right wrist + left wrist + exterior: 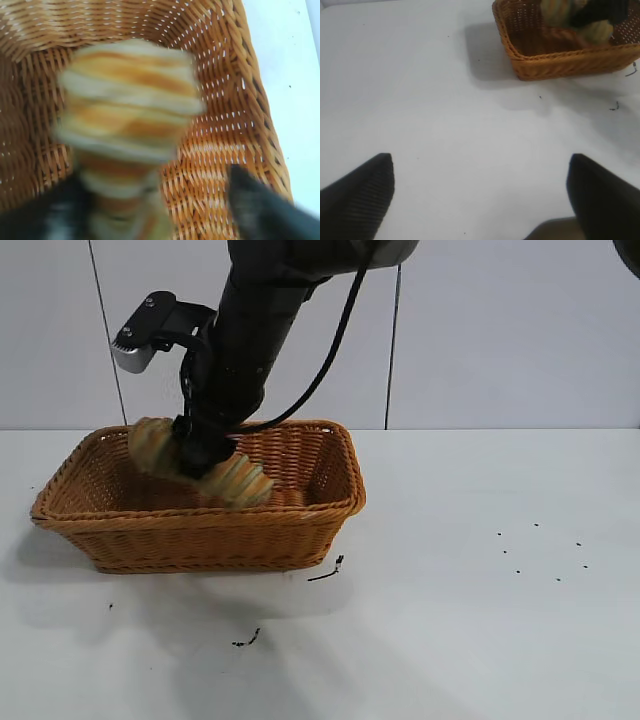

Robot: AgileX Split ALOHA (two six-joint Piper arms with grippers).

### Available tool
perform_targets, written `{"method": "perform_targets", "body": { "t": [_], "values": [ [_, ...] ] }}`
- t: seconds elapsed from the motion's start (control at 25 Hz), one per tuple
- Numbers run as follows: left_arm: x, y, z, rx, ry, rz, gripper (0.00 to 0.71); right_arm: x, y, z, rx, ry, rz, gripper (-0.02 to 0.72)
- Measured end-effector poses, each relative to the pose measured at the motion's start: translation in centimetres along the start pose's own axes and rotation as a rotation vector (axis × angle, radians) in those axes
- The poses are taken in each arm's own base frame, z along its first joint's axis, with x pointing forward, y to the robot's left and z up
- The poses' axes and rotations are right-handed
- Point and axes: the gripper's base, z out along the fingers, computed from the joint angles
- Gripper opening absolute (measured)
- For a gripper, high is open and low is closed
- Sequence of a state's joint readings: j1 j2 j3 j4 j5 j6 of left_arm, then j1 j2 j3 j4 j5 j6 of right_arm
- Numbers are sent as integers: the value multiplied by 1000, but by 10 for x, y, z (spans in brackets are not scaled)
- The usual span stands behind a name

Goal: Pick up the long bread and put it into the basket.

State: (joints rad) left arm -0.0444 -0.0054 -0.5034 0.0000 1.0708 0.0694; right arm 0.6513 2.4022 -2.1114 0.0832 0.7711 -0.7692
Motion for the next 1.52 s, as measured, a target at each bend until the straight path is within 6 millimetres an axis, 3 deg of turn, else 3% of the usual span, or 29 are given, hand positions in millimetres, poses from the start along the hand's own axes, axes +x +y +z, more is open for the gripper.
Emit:
{"method": "perform_targets", "body": {
  "t": [0.24, 0.48, 0.64, 0.92, 1.28, 1.4, 1.52],
  "values": [
    [0, 0, 0, 0, 0, 0, 696, -3, -2, -6, 8, -12, 16, 693],
    [0, 0, 0, 0, 0, 0, 696, -14, -18, -60, 42, -50, 360, 693],
    [0, 0, 0, 0, 0, 0, 696, 0, -35, -85, 54, -8, 595, 693],
    [0, 0, 0, 0, 0, 0, 696, 60, -81, -97, 99, 95, 874, 693],
    [0, 0, 0, 0, 0, 0, 696, 175, -154, -144, 274, 182, 1104, 693],
    [0, 0, 0, 0, 0, 0, 696, 208, -165, -160, 302, 217, 1175, 693],
    [0, 0, 0, 0, 0, 0, 696, 224, -169, -173, 313, 240, 1217, 693]
  ]
}}
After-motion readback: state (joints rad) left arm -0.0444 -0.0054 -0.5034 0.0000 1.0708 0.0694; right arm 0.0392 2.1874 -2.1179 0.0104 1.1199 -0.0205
